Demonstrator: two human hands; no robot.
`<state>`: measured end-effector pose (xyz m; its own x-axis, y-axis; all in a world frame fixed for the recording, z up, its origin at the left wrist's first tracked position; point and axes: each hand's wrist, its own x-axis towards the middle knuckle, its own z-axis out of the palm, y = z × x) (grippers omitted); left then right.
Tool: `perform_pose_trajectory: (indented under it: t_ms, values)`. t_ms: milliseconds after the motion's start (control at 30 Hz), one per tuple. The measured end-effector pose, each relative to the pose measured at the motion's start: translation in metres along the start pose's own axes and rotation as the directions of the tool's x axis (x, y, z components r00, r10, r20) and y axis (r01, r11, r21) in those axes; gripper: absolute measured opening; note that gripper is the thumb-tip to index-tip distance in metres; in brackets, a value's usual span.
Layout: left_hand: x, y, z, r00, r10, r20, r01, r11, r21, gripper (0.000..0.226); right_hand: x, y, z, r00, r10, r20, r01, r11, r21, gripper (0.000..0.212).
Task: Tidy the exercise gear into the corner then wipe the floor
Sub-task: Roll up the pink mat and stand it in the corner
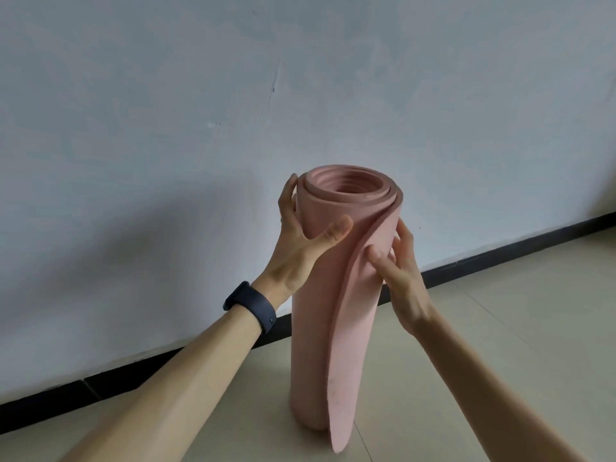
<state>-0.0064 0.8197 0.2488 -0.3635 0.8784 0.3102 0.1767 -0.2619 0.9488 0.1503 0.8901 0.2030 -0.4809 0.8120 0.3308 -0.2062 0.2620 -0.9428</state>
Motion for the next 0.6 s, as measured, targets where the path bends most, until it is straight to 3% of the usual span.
perform_pose_trajectory:
  t_ms: [233,367,500,600]
  values:
    - [0.020,0.011,0.008,0.976,-0.140,-0.169,0.130,0.989,-0.070,0.066,0.008,-0.004,0.016,0.994,-0.035,-0.101,0.034,0.999,-0.007,0.105]
    - [0.042,0.029,0.001,0.958,-0.230,-0.171,0.232,0.973,-0.012,0.077,0.037,-0.033,0.024,0.988,0.047,-0.145,-0.033,0.994,0.100,0.089]
    - [0.037,0.030,0.003,0.952,-0.233,-0.196,0.257,0.960,0.107,0.064,0.053,-0.048,0.029,0.920,0.291,-0.263,-0.267,0.956,0.124,0.085]
    - [0.040,0.045,-0.015,0.956,-0.227,-0.185,0.264,0.941,0.210,0.074,0.057,-0.066,0.018,0.882,0.388,-0.267,-0.390,0.919,0.048,0.056]
